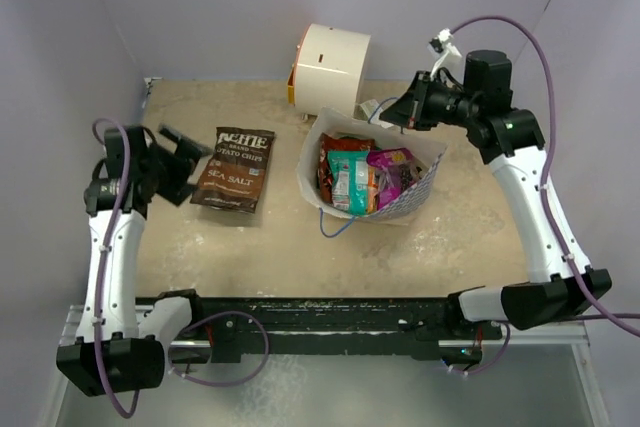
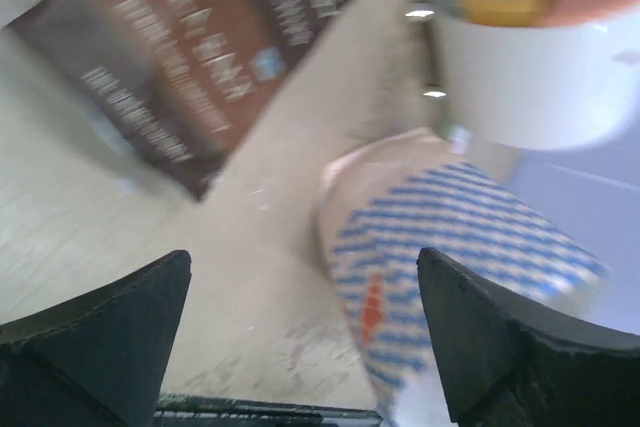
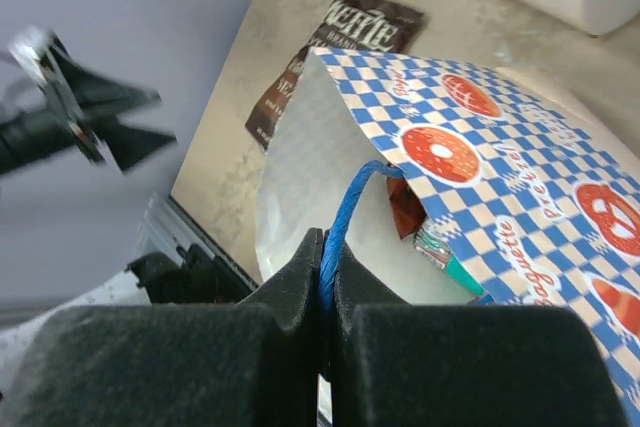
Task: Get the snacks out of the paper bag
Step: Place the snack at the center of the board, then take out the snack from the paper bag.
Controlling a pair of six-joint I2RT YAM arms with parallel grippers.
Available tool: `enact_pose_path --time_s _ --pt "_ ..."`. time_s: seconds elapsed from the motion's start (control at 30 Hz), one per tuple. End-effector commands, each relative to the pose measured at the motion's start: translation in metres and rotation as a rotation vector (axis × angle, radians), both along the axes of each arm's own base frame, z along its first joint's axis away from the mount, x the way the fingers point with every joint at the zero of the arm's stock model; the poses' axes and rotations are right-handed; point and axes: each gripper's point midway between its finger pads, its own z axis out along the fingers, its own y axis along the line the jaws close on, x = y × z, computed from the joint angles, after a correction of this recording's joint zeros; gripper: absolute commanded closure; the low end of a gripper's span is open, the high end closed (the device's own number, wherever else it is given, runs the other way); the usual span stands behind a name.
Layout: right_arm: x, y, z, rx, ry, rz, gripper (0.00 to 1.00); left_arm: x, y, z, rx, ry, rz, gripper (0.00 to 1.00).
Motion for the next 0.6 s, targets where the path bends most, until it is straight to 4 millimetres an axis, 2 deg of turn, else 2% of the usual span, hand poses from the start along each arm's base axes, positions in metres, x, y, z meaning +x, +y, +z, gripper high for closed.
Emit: enact_pose_path --time_s 0.0,0.1,0.2,0.33,0.47,0.57 --pt "-0.033 0.021 0.046 -0.007 -0.189 0.097 1.00 0.031 -0.021 0.102 0.082 -0.359 -0.287 0.01" --pt "-0.042 0.024 0.049 0.011 -0.211 0.107 1.00 0.035 -0.045 0.150 0.067 -0.533 -0.428 0.01" --pt "-0.047 0.023 0.057 0.038 -0.235 0.094 1.00 0.026 -0.079 0.176 0.087 -0.632 -0.542 0.01" --pt "-0.045 0.024 0.059 0.061 -0.219 0.074 1.00 -0.001 -0.134 0.171 0.084 -0.617 -0.689 0.08" --pt "-0.042 0.023 0.056 0.067 -0.196 0.056 1.00 -0.022 -0.168 0.174 0.126 -0.638 -0.730 0.13" --pt "-0.041 0.024 0.053 0.072 -0.181 0.053 1.00 -0.043 -0.207 0.174 0.151 -0.655 -0.818 0.15"
